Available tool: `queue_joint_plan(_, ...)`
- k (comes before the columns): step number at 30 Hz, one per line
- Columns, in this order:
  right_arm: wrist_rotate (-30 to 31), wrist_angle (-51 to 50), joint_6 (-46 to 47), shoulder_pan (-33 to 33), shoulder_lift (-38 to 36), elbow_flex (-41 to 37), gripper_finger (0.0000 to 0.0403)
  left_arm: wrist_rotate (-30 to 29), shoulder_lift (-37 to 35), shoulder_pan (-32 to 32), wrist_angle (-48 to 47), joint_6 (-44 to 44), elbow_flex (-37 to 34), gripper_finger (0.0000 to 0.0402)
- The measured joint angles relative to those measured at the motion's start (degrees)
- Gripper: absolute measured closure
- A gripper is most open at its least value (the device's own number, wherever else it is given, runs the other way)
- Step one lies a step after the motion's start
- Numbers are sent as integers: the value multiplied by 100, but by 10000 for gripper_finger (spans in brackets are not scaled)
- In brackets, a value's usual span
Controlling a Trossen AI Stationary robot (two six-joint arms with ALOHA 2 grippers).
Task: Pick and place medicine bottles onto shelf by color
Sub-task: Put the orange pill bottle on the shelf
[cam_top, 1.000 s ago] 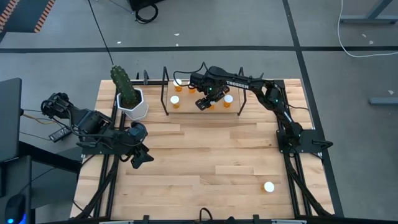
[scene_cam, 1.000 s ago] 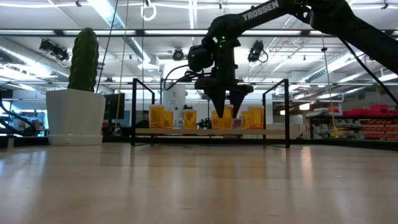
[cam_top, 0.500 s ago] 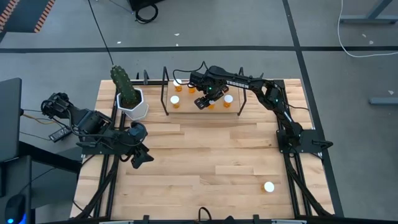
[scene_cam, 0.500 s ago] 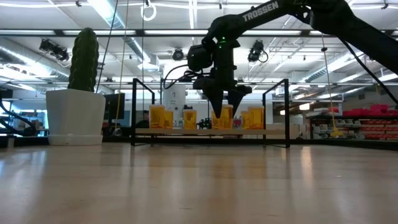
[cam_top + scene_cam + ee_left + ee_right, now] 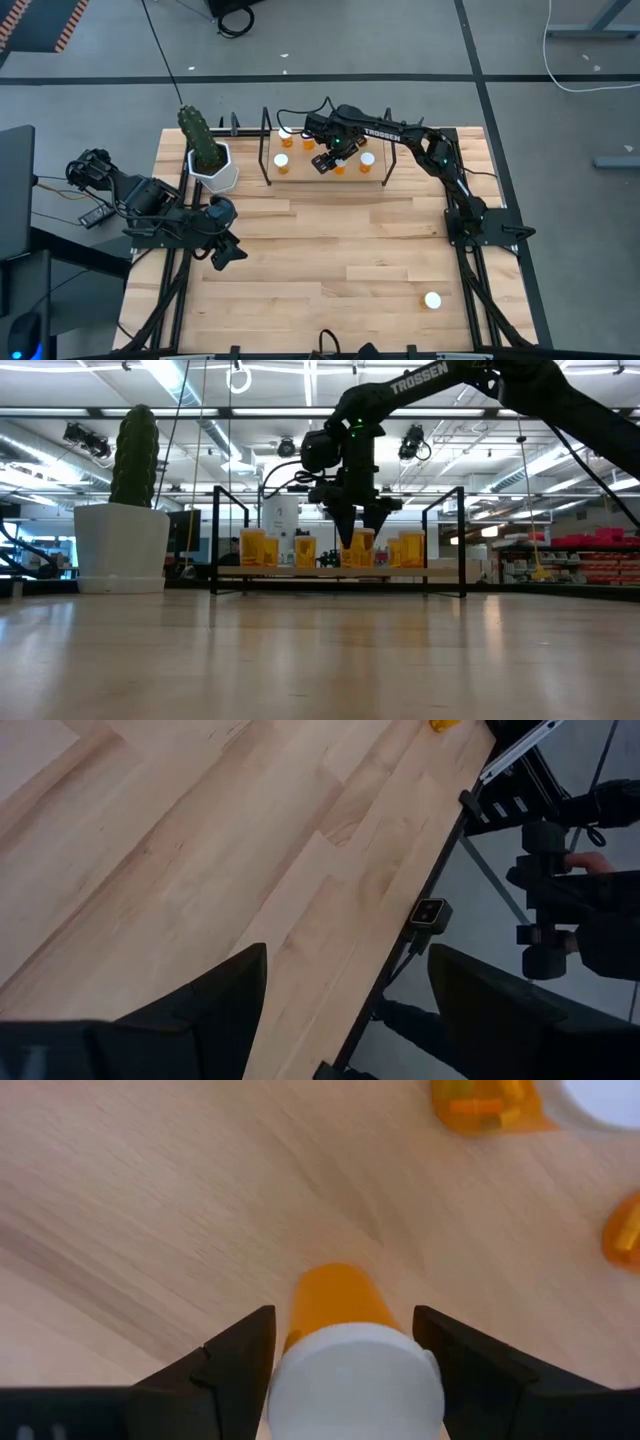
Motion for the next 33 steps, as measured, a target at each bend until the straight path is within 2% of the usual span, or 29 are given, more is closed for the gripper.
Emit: queue_joint_plan(33, 49, -67, -142, -34, -337, 34, 159, -2, -2, -2, 8, -13, 0, 120)
